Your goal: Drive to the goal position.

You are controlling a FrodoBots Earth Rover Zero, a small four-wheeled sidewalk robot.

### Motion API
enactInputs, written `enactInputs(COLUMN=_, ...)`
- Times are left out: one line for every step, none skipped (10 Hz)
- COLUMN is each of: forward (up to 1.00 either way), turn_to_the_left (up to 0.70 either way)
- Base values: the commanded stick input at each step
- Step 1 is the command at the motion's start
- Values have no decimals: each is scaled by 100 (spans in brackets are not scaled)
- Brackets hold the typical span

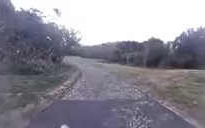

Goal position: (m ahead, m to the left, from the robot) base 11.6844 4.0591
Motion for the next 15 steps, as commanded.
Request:
enactInputs(forward=70, turn_to_the_left=-9)
enactInputs(forward=70, turn_to_the_left=0)
enactInputs(forward=70, turn_to_the_left=0)
enactInputs(forward=70, turn_to_the_left=0)
enactInputs(forward=70, turn_to_the_left=0)
enactInputs(forward=70, turn_to_the_left=0)
enactInputs(forward=70, turn_to_the_left=3)
enactInputs(forward=70, turn_to_the_left=7)
enactInputs(forward=70, turn_to_the_left=7)
enactInputs(forward=70, turn_to_the_left=4)
enactInputs(forward=70, turn_to_the_left=0)
enactInputs(forward=70, turn_to_the_left=0)
enactInputs(forward=70, turn_to_the_left=0)
enactInputs(forward=70, turn_to_the_left=9)
enactInputs(forward=70, turn_to_the_left=10)
